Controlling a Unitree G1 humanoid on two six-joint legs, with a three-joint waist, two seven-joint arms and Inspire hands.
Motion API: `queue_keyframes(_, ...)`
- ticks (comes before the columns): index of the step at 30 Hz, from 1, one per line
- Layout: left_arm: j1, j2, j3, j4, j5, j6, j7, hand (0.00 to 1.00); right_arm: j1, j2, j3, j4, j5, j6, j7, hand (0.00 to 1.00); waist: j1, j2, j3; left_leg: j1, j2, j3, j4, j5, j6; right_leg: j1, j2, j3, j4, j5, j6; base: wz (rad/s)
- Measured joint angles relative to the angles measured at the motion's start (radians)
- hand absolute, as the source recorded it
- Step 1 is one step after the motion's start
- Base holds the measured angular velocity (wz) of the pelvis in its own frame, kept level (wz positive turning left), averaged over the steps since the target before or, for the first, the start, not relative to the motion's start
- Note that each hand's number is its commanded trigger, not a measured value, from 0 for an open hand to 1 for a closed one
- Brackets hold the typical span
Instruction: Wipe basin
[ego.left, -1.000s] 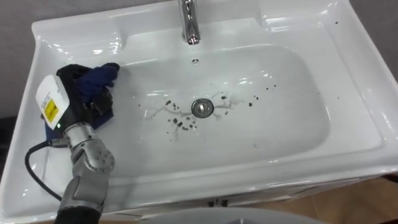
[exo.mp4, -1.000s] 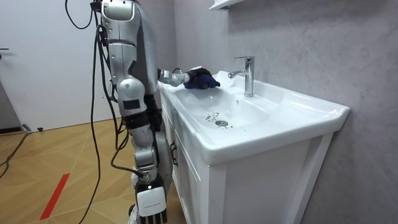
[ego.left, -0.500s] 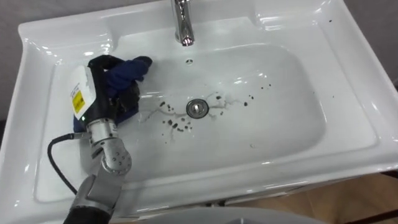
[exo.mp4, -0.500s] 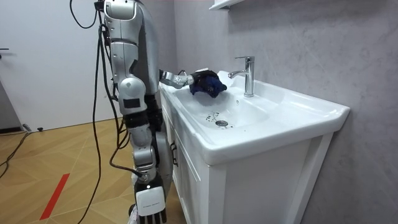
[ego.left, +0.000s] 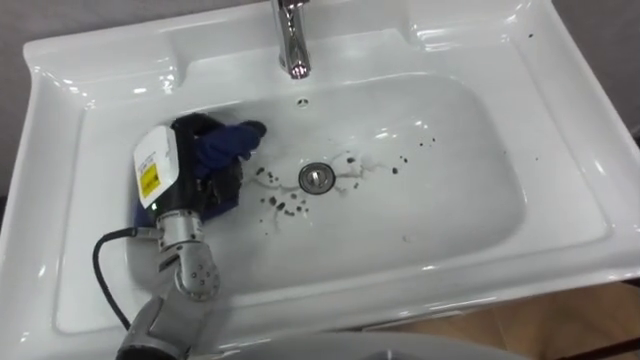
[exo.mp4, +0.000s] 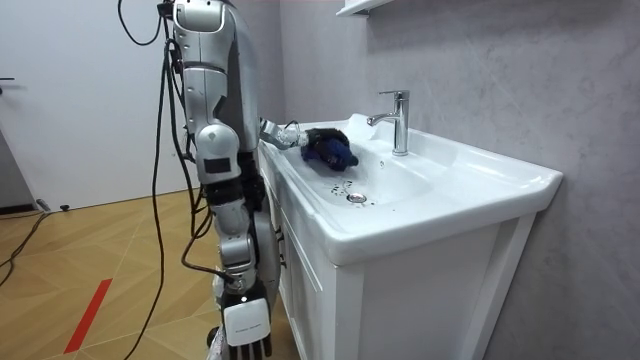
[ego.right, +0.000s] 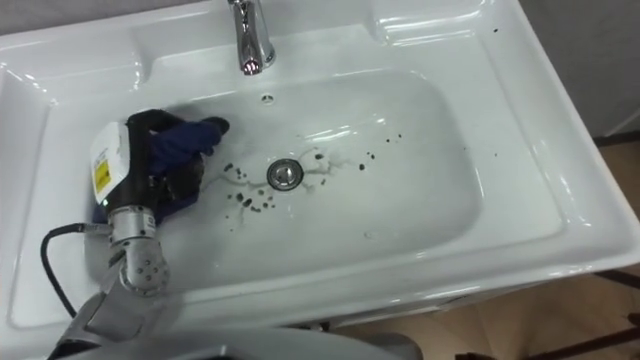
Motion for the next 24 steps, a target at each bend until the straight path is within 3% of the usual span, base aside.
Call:
queue_keyframes(9,-0.020,0.001,0.002,0.089,0.047,0.003,-0.031,1.00,0.010,-0.007,-0.006,-0.001,-0.008,0.018,-0.002,0.00,-0.013,0.000,-0.0055,0.047,0.004,0.004,-0.002,0.000,0.000,0.039,0.005,0.010,0.000,0.000,0.000,-0.04)
queue_keyframes(13,-0.049,0.001,0.005,0.150,0.058,0.015,-0.046,1.00,-0.001,-0.007,-0.008,-0.001,-0.014,0.047,-0.004,0.00,-0.007,0.003,-0.0068,0.053,0.006,0.023,-0.005,0.000,0.000,0.038,0.008,0.014,-0.001,0.000,0.000,-0.14)
queue_keyframes(24,-0.089,0.000,0.008,0.194,0.084,0.059,-0.070,1.00,-0.006,-0.007,-0.015,-0.024,-0.027,0.076,0.002,0.00,-0.020,0.003,-0.0073,0.051,0.006,0.032,-0.008,0.000,0.000,0.024,0.011,0.026,0.002,0.002,-0.003,-0.05)
